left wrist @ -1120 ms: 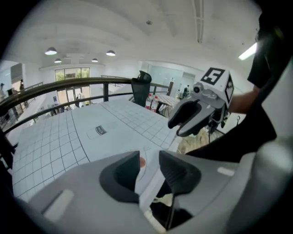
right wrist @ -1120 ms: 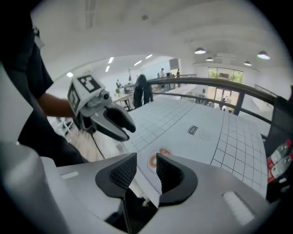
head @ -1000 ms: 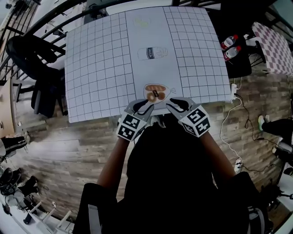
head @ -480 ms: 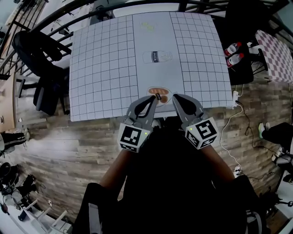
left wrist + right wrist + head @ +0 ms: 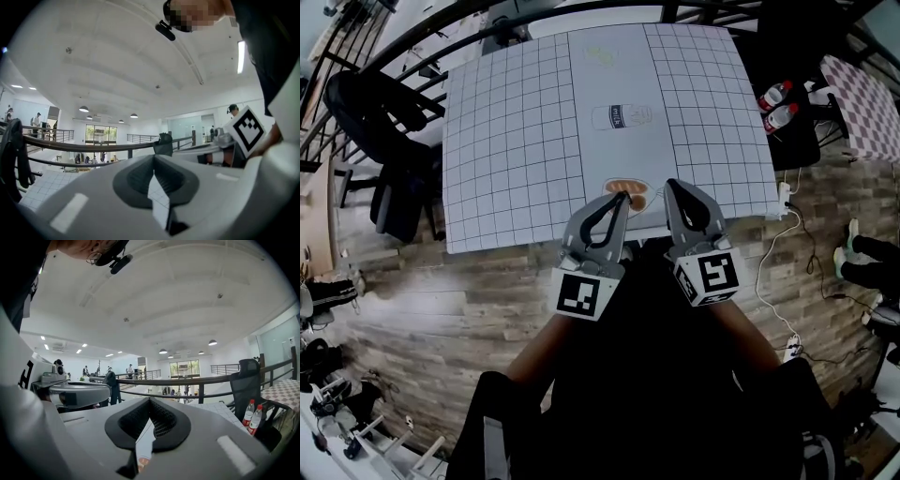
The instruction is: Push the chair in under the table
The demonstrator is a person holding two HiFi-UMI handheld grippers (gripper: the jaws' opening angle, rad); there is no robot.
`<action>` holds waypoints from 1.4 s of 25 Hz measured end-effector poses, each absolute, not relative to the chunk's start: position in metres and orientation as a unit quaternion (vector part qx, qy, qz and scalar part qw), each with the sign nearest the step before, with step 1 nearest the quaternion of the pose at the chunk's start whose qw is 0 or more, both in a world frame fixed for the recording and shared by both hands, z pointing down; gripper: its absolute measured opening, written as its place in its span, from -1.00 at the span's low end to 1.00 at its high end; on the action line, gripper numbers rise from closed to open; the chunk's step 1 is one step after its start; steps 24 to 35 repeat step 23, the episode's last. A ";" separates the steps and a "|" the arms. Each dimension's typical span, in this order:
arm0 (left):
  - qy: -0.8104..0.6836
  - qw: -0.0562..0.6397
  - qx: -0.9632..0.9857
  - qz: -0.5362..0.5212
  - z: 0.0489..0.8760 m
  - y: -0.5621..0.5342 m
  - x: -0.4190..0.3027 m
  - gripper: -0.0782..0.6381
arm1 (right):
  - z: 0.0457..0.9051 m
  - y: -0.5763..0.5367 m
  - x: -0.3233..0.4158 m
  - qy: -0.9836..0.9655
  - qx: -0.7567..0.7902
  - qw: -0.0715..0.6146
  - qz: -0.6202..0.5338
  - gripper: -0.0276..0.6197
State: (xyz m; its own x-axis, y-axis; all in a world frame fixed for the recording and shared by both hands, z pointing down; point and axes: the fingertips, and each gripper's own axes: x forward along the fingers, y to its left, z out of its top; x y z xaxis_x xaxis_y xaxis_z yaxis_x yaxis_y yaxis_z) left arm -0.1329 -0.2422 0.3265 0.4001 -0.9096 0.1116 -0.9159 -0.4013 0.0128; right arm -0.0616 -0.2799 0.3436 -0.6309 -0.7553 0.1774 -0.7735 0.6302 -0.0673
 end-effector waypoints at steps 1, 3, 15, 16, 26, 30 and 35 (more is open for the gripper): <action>-0.548 0.037 0.835 0.044 0.328 -0.241 -0.135 -0.76 | 0.345 -0.278 -0.064 -0.901 0.424 0.066 0.070 -0.92; -0.551 0.038 0.832 0.041 0.329 -0.239 -0.139 -0.76 | 0.347 -0.273 -0.069 -0.902 0.421 0.066 0.069 -0.92; -0.546 0.034 0.836 0.036 0.330 -0.232 -0.142 -0.76 | 0.341 -0.265 -0.077 -0.897 0.435 0.075 0.034 -0.92; -0.546 0.037 0.837 0.032 0.329 -0.232 -0.142 -0.76 | 0.340 -0.265 -0.077 -0.897 0.435 0.073 0.031 -0.92; -0.550 0.040 0.834 0.024 0.325 -0.236 -0.146 -0.76 | 0.335 -0.271 -0.080 -0.896 0.436 0.079 0.015 -0.92; -0.550 0.040 0.834 0.024 0.325 -0.236 -0.146 -0.76 | 0.335 -0.271 -0.080 -0.896 0.436 0.079 0.015 -0.92; -0.550 0.040 0.834 0.024 0.325 -0.236 -0.146 -0.76 | 0.335 -0.271 -0.080 -0.896 0.436 0.079 0.015 -0.92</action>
